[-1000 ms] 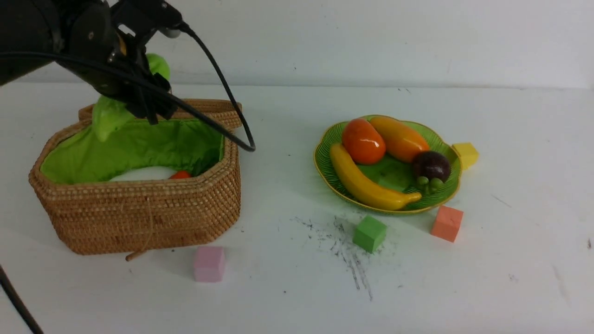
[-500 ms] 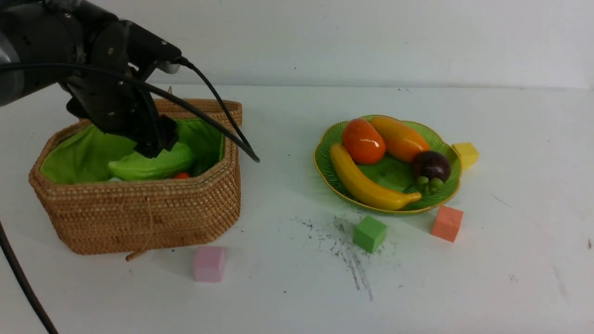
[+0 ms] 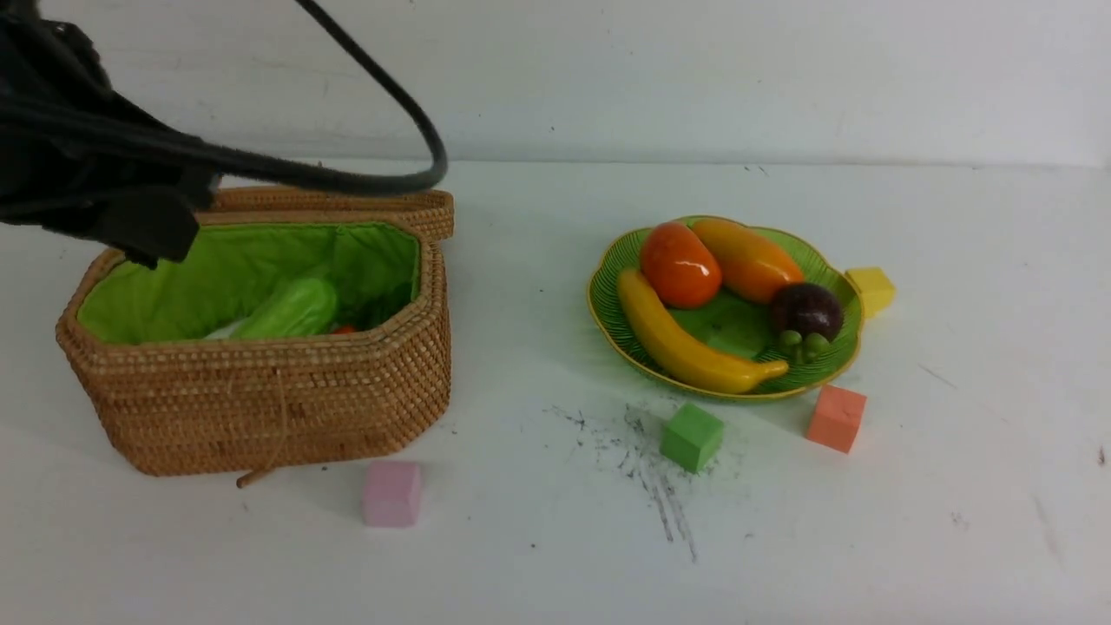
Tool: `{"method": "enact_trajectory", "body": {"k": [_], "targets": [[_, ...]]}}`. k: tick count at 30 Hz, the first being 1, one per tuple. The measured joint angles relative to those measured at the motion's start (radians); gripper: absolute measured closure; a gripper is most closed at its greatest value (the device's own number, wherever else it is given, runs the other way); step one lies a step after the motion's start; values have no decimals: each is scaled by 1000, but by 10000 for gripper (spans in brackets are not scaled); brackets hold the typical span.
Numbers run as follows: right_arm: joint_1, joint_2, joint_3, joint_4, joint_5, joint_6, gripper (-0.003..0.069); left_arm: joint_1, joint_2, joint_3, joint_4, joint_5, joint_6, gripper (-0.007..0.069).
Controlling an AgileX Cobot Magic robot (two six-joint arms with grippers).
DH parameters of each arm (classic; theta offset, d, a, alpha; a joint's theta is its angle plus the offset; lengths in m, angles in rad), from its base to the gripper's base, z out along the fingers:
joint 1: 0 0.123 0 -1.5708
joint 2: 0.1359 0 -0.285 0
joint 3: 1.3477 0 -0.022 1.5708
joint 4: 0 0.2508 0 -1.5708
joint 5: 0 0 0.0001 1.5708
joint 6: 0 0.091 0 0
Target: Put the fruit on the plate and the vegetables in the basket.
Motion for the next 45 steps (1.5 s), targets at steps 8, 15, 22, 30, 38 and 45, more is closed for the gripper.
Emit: {"method": "enact_trajectory", "body": {"k": [8, 15, 22, 30, 38, 45], "targets": [[0, 0, 0, 0, 0, 0, 419, 0, -319, 330, -90, 0, -47, 638], [0, 0, 0, 0, 0, 0, 419, 0, -687, 651, -153, 1, -158, 638], [0, 0, 0, 0, 0, 0, 419, 0, -886, 784, -172, 1, -162, 638], [0, 0, 0, 0, 0, 0, 419, 0, -914, 816, -203, -107, -165, 638], [0, 0, 0, 0, 0, 0, 419, 0, -914, 818, -203, -138, -165, 638], [0, 0, 0, 0, 0, 0, 419, 1, -924, 827, -136, -188, -165, 638]]}}
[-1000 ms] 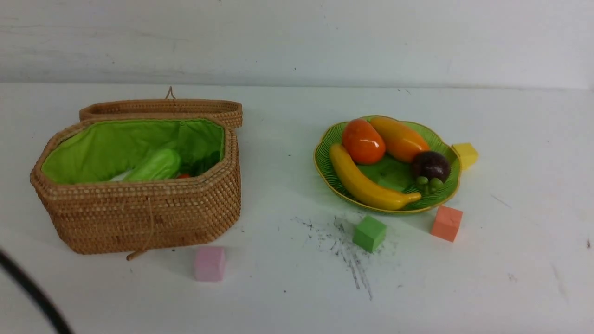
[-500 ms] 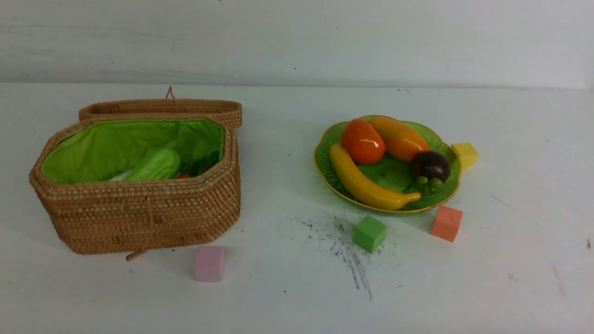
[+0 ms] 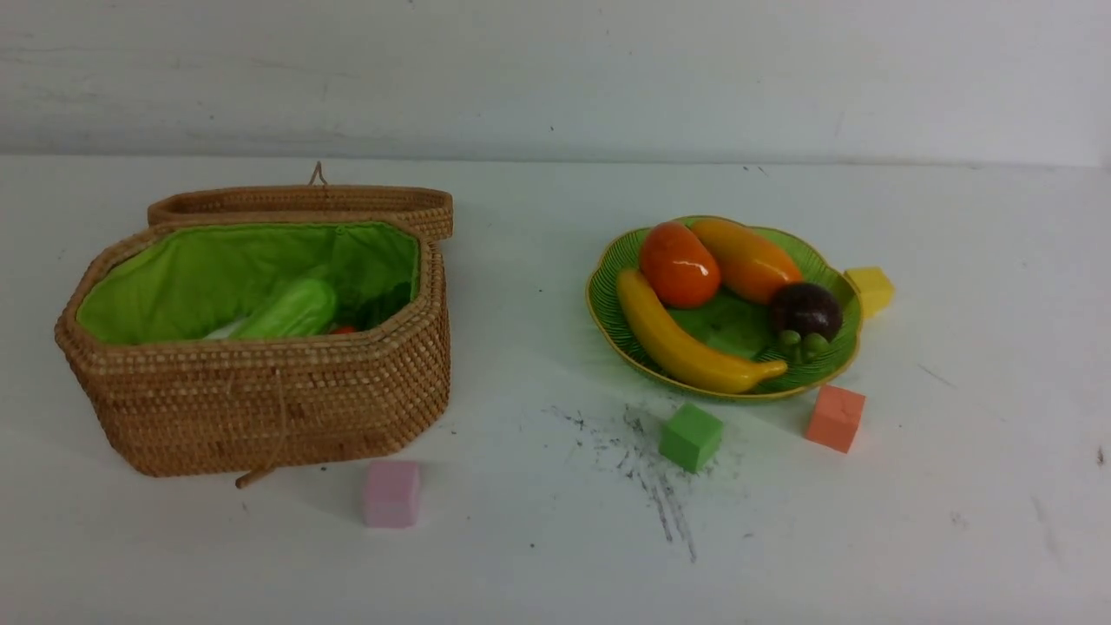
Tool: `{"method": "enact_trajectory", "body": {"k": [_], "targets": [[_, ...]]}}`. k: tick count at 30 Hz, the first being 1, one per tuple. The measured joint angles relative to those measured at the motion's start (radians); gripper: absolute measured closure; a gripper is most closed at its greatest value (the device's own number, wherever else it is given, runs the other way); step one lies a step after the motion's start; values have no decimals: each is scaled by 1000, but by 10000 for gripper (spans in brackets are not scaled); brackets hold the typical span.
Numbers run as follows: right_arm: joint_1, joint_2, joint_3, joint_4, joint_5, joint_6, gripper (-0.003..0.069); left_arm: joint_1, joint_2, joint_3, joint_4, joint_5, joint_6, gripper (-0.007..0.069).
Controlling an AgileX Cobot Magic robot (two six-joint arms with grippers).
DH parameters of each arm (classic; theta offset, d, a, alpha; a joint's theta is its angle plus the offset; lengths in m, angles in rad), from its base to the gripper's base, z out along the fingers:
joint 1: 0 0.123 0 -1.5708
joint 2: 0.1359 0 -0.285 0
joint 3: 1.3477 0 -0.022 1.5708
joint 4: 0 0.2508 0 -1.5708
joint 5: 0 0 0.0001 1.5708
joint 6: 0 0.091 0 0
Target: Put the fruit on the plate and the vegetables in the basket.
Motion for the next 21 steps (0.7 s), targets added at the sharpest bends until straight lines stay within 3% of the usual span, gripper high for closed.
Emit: {"method": "enact_trajectory", "body": {"k": [6, 15, 21], "targets": [[0, 0, 0, 0, 0, 0, 419, 48, -69, 59, 93, -114, 1, 638], [0, 0, 0, 0, 0, 0, 419, 162, -109, 278, 177, -626, 3, 638], [0, 0, 0, 0, 0, 0, 419, 165, -109, 469, 270, -664, -77, 635]]}}
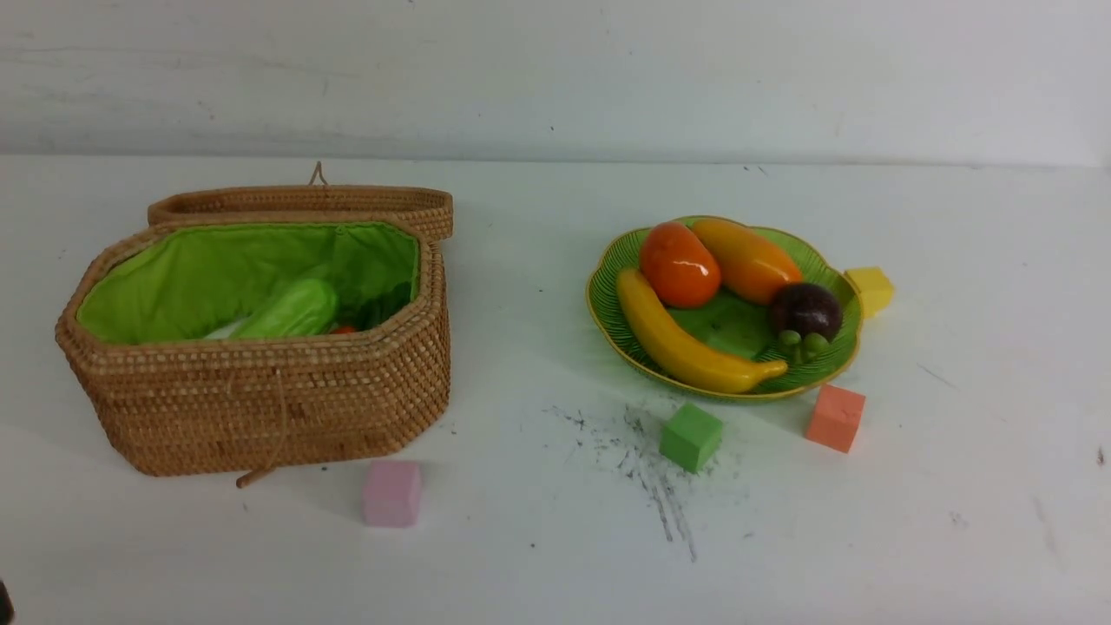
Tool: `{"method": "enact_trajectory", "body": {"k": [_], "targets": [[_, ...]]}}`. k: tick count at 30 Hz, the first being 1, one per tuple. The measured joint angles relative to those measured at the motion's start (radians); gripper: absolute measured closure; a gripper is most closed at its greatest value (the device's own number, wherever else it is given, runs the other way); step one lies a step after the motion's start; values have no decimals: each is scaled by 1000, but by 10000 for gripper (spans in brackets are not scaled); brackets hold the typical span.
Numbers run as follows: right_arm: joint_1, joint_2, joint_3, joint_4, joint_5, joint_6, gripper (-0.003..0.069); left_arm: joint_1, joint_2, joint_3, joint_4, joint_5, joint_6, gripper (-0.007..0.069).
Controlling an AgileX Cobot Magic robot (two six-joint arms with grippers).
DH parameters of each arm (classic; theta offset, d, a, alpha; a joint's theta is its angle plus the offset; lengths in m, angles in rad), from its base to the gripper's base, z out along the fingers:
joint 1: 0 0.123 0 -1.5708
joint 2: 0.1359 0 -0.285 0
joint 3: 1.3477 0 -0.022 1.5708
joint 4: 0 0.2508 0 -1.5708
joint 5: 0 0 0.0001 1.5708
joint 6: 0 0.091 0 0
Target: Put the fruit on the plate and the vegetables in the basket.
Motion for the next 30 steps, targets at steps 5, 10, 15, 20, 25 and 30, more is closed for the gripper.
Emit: {"method": "enact_trajectory", "body": {"k": [5, 10, 15, 20, 25, 30], "targets": [[0, 0, 0, 0, 0, 0, 419, 0, 0, 144, 88, -50, -164, 631], [0, 0, 0, 0, 0, 0, 419, 0, 0, 186, 109, -99, -216, 627], [0, 0, 0, 0, 0, 0, 419, 0, 0, 190, 112, -107, -219, 621], [0, 0, 0, 0, 0, 0, 419, 0, -50, 190, 113, -105, -222, 617], [0, 0, 0, 0, 0, 0, 419, 0, -190, 192, 113, -90, -222, 614], [0, 0, 0, -1, 1, 0, 419, 0, -221, 193, 113, -51, -222, 609]]}}
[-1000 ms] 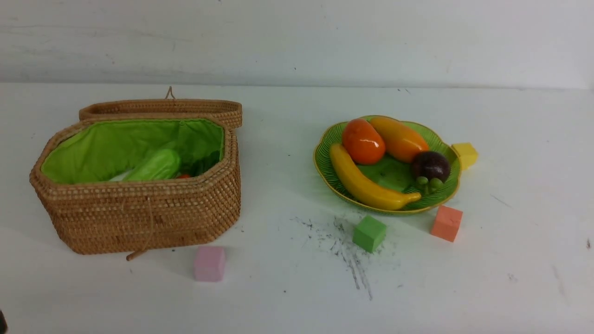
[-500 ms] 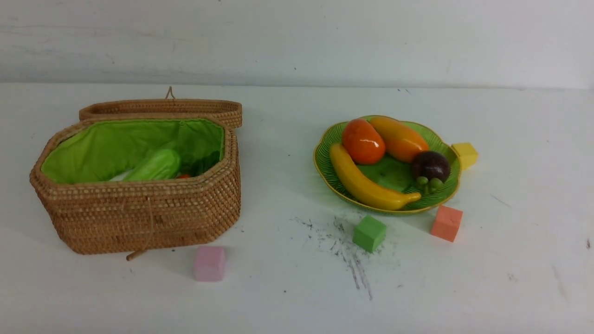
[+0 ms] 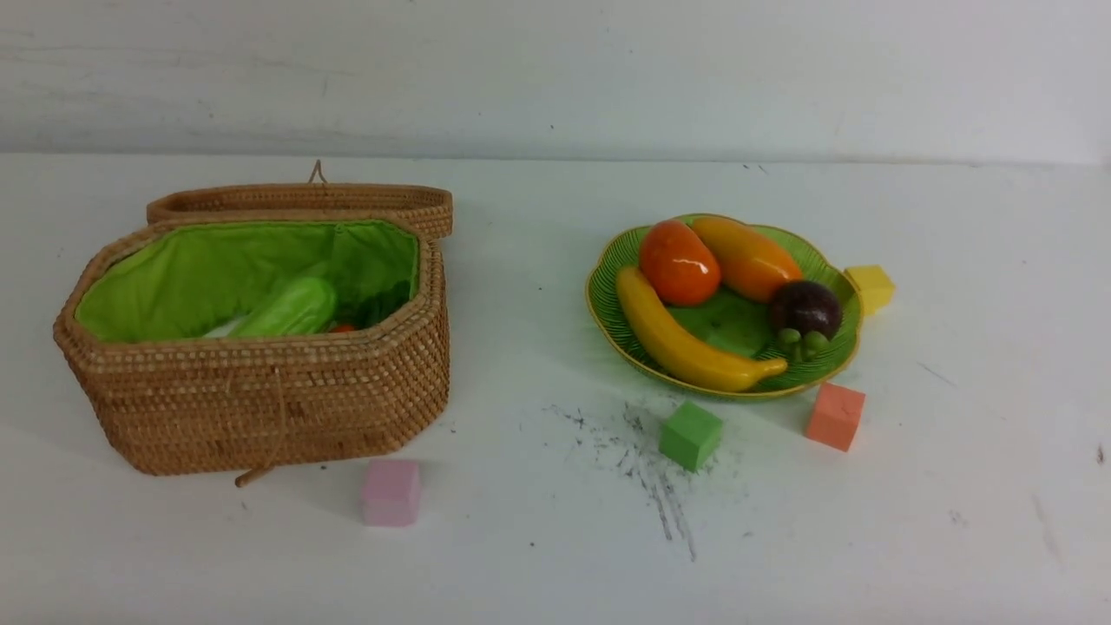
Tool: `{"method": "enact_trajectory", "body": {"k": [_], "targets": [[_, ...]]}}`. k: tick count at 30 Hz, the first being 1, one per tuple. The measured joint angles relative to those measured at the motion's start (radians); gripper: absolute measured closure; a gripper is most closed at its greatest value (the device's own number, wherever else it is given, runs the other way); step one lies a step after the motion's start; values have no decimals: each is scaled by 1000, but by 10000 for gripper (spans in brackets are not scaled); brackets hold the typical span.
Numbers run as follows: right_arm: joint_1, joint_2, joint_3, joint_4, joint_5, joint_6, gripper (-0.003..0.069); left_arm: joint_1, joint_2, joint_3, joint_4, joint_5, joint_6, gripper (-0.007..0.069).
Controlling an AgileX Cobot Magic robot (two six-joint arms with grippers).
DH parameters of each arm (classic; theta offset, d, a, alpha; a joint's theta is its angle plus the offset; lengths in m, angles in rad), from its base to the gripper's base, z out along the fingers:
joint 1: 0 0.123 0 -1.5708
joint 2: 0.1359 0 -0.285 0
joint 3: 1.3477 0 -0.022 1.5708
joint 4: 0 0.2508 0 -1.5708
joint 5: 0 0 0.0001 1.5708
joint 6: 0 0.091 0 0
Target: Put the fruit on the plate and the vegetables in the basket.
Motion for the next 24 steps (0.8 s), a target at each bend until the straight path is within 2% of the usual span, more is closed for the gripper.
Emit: {"method": "enact_trajectory", "body": {"k": [24], "targets": [[0, 0, 0, 0, 1, 0, 419, 0, 0, 0, 23, 43, 4, 603]]}}
